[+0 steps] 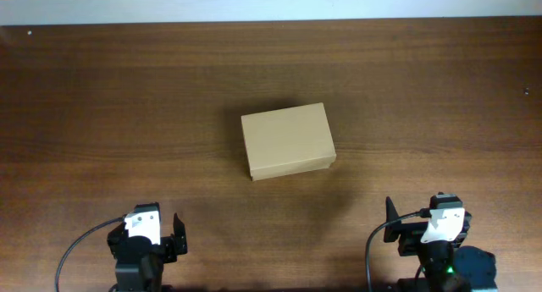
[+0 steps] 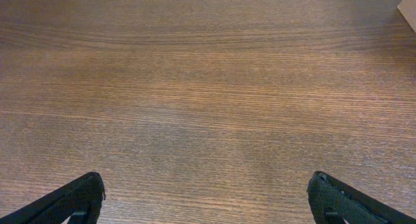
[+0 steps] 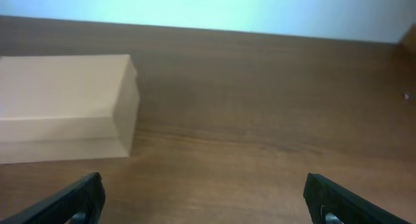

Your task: Pack container

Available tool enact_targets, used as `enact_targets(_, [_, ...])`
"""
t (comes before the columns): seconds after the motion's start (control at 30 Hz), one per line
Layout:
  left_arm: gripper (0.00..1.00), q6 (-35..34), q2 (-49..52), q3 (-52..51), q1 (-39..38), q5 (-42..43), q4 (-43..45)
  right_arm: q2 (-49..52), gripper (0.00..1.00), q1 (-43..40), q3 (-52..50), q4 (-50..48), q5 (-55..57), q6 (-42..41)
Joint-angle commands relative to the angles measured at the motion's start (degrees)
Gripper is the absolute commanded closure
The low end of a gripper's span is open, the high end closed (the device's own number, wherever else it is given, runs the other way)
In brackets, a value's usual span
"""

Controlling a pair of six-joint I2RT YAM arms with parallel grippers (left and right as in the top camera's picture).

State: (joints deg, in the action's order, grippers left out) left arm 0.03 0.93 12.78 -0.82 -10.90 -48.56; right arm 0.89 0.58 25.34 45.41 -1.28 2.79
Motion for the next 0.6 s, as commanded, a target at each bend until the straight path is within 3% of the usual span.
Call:
enact_targets(0.0, [0.0,0.9,-0.6,-0.7,0.3,0.6,0.1,-0.7,0.01,-1.1,-3.6,0.2,1.1,-0.5])
enact_targets(0.57, [0.0,0.9,-0.6,-0.7,0.3,0.6,0.1,-0.7,0.01,-0.2,-15.2,0.0,-0.6,-0.5])
